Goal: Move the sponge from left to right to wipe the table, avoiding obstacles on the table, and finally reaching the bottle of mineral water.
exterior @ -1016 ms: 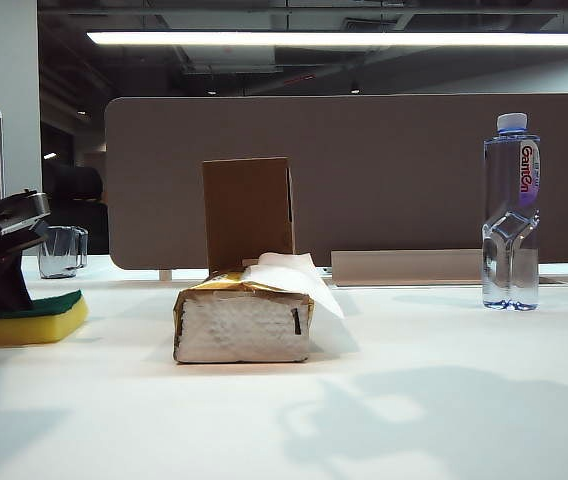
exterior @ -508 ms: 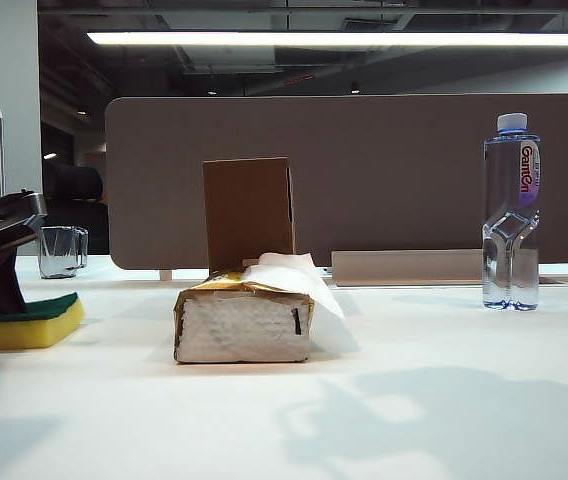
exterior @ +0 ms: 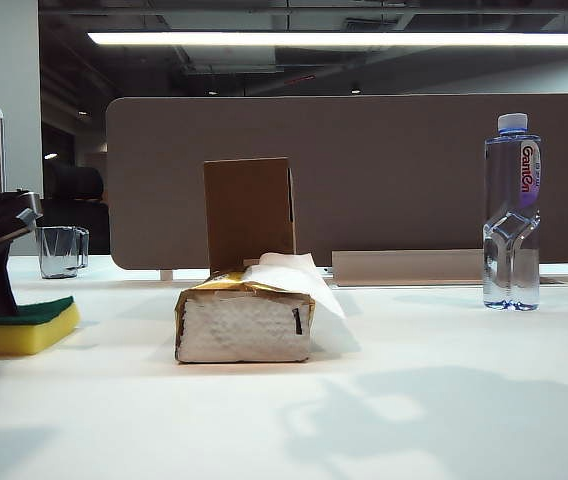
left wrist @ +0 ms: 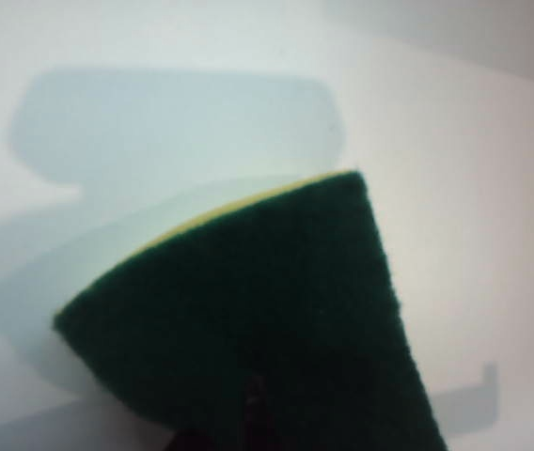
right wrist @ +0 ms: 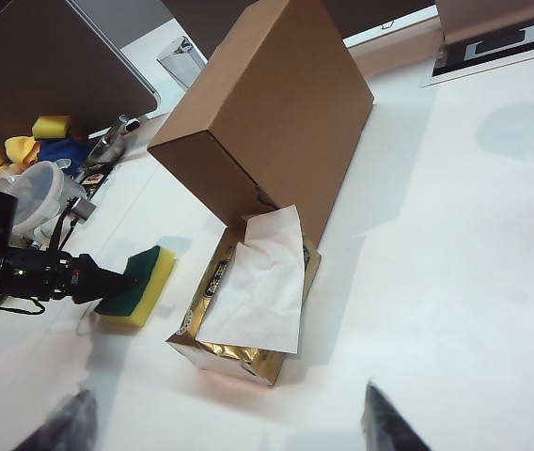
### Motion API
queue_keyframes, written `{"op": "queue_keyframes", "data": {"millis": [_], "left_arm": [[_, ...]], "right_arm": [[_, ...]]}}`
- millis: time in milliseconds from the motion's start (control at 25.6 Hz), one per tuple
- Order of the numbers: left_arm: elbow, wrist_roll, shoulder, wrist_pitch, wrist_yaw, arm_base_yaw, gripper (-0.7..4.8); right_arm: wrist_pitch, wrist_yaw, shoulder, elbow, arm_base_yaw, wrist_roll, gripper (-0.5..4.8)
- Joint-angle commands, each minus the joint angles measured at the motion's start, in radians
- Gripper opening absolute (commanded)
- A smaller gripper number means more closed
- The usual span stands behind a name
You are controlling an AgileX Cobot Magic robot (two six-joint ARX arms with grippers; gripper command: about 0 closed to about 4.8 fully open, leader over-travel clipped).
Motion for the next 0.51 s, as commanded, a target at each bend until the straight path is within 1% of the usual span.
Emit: {"op": "queue_keyframes", "data": {"millis": [39,313,508], "left_arm": [[-0.017,0.008,0.002,-0.063,-0.005,-0.002,-0.06],[-0.053,0.007,-0.01,-0.058,-0.001,-0.003,-0.06],[-0.1,0.0,-0.071,-0.029,0.003,-0.003,-0.06]], "right_arm": [[0.017,0.004,-0.002,0.006,0.0,0.0,3.64],[0.017,0.008,-0.002,0.006,0.0,0.0,3.64],[0.017,0.008,-0.002,0.006,0.0,0.0,3.64]]}}
